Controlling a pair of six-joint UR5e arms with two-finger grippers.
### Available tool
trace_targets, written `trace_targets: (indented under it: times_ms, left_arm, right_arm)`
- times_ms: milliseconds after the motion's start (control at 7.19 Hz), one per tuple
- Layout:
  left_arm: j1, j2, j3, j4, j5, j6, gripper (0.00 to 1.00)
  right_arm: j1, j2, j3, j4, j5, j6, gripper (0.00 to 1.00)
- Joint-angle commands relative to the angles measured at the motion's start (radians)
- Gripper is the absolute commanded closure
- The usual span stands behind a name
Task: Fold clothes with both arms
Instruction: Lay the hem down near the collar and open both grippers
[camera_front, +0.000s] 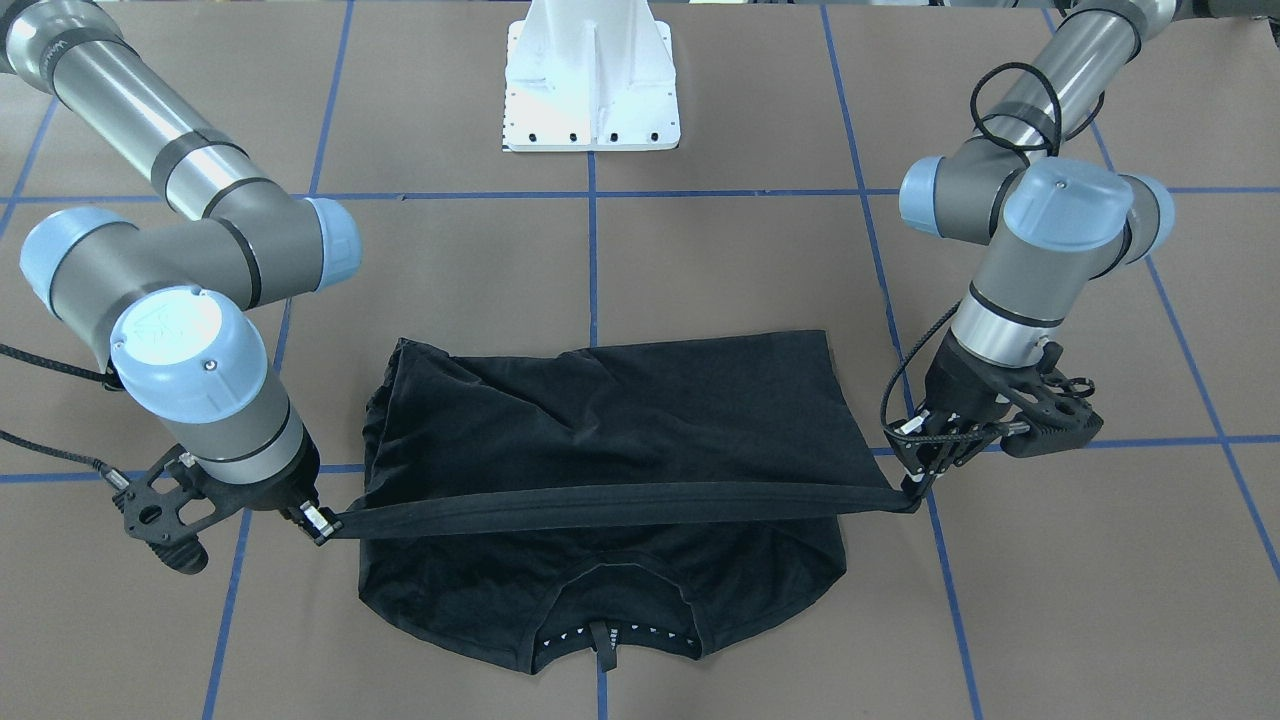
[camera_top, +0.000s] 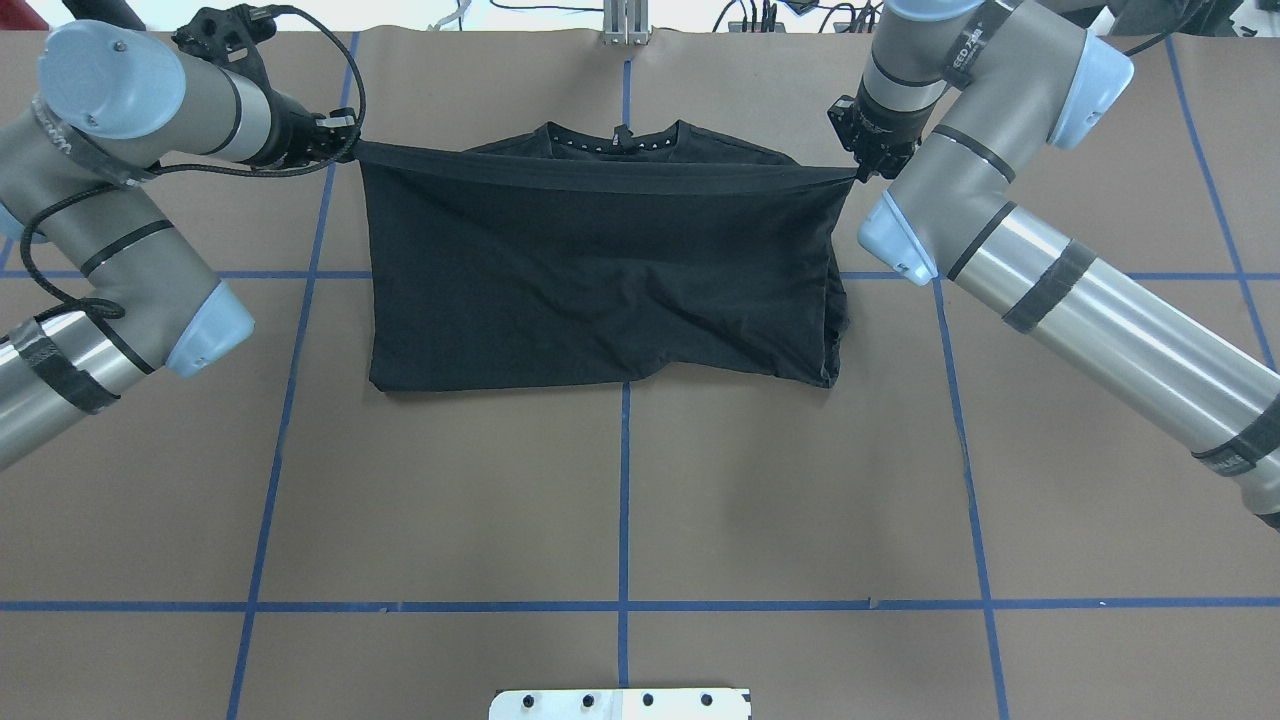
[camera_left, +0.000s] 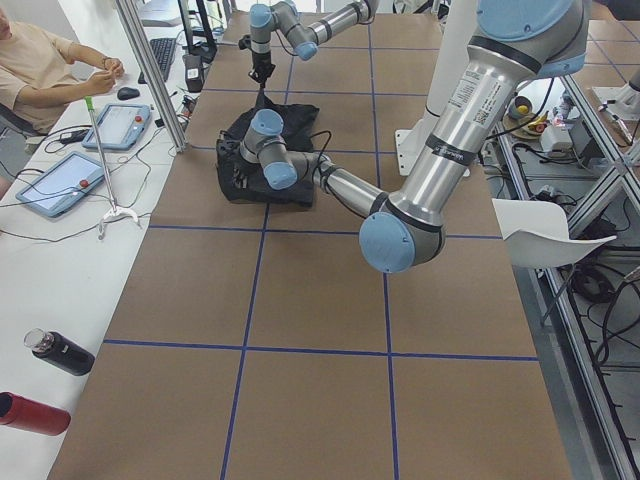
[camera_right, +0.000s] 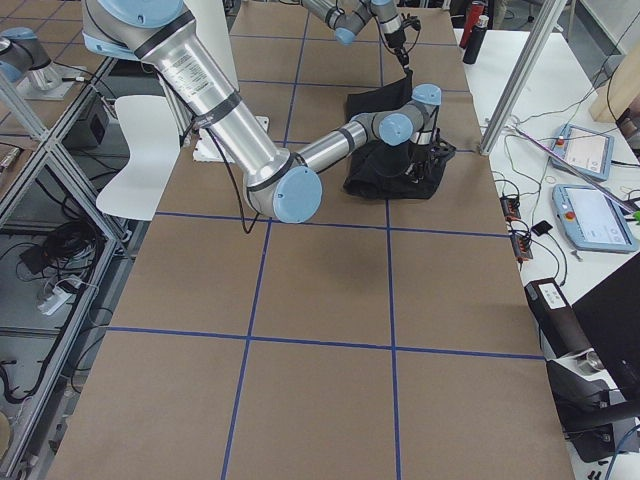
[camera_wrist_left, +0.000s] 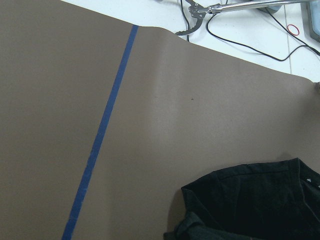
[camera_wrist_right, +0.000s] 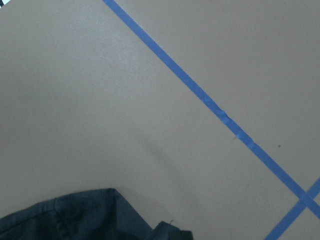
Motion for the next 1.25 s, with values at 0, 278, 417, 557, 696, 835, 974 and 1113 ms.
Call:
trace_targets:
  times_ms: [0, 278, 417, 557, 696, 835, 974, 1113]
  left_arm:
    - [0.002, -0.014, 0.044, -0.035, 0.020, -0.002, 1.00]
    - [0.002, -0.034, 0.095, -0.068, 0.020, -0.002, 1.00]
    - [0.002, -0.043, 0.119, -0.091, 0.021, -0.002, 1.00]
    - [0.002, -0.060, 0.145, -0.095, 0.021, -0.003, 1.00]
    - [0.002, -0.072, 0.162, -0.095, 0.055, -0.003, 1.00]
    - [0.002, -0.074, 0.166, -0.095, 0.063, -0.003, 1.00]
    - [0.003, -0.076, 0.171, -0.095, 0.063, -0.003, 0.84]
    - [0.003, -0.077, 0.171, -0.095, 0.063, -0.003, 0.71]
  right_arm:
    - [-0.001, 0.035, -0.060, 0.033, -0.008, -0.001, 1.00]
    - [-0.001, 0.058, -0.100, 0.036, -0.024, -0.003, 1.00]
    - [-0.004, 0.079, -0.133, 0.036, -0.040, -0.004, 1.00]
    - [-0.008, 0.081, -0.146, 0.036, -0.062, -0.006, 1.00]
    - [-0.008, 0.081, -0.146, 0.036, -0.070, -0.021, 1.00]
    - [-0.010, 0.081, -0.147, 0.036, -0.071, -0.023, 1.00]
    - [-0.010, 0.085, -0.152, 0.038, -0.070, -0.023, 1.00]
    - [-0.013, 0.107, -0.170, 0.038, -0.071, -0.021, 0.69]
